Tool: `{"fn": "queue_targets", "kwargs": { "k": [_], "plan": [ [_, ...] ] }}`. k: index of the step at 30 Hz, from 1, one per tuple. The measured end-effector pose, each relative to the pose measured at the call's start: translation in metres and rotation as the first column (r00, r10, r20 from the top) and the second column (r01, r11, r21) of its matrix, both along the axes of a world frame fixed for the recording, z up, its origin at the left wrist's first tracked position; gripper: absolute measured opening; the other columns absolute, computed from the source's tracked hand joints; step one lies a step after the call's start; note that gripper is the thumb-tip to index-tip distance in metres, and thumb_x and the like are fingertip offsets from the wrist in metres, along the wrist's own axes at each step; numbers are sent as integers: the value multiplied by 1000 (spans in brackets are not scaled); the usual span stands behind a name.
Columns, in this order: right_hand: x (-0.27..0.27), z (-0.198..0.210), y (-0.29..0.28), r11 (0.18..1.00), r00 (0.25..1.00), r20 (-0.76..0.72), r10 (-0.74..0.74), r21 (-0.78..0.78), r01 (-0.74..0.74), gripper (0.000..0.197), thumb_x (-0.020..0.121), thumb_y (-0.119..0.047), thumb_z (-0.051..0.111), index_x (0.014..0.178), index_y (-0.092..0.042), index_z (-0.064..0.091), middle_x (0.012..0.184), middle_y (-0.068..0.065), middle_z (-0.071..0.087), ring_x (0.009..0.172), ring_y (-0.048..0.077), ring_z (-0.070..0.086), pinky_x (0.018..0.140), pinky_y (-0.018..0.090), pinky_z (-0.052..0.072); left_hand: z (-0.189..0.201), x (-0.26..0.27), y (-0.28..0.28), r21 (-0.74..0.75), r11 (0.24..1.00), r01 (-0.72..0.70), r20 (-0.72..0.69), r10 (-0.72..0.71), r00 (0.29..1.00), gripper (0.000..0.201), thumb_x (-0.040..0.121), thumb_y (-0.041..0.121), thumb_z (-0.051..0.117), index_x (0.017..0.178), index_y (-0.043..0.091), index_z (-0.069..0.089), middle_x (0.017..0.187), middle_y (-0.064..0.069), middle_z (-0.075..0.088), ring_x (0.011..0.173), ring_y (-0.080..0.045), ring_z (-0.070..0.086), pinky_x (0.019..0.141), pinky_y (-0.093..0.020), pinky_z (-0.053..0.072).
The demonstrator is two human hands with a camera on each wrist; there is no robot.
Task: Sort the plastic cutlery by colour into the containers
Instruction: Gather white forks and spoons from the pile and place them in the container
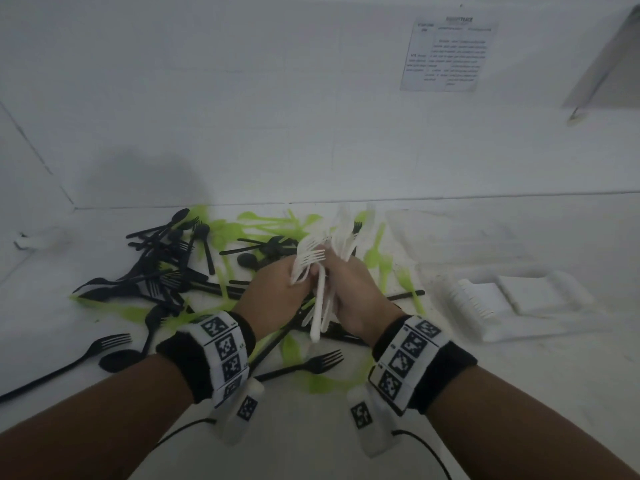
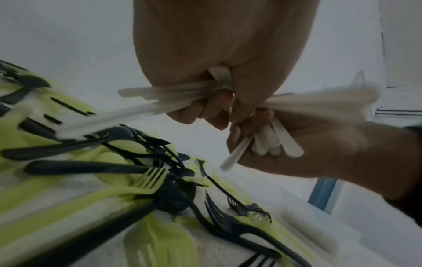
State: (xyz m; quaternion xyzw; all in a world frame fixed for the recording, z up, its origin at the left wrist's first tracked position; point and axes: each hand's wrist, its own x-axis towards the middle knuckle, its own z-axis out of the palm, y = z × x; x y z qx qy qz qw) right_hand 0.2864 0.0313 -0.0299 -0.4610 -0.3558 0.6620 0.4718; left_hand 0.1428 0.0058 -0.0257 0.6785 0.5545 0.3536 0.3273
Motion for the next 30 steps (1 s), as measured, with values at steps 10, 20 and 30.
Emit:
{"fn": "queue_targets", "kwargs": {
  "k": [10,20,30],
  "plan": [
    [50,-5,31,901,904,6,-427,-85,426,29,101,-34,65,118,-12,72,76,-3,55,55,9,49,49,23,46,-4,-30,-4,-96,989,-113,98,122,988,23,103,38,57,88,21,61,66,7,60,60,-14,60,63,-38,57],
    [9,-7,2,996,985,172,-11,93,-5,31,99,-42,66,110,-13,72,63,-10,60,60,9,59,59,27,47,20,-15,9,-327,931,-163,451,305,839,36,79,30,47,112,16,40,79,-3,48,57,-11,40,59,-32,37],
    [-7,-4,-12,988,992,124,20,150,-39,31,103,-31,63,109,-4,75,101,17,78,96,35,75,90,49,61,12,-12,-6,-215,961,-174,478,259,839,14,103,5,54,106,5,68,93,-10,76,75,-17,72,68,-27,59]
  ]
}}
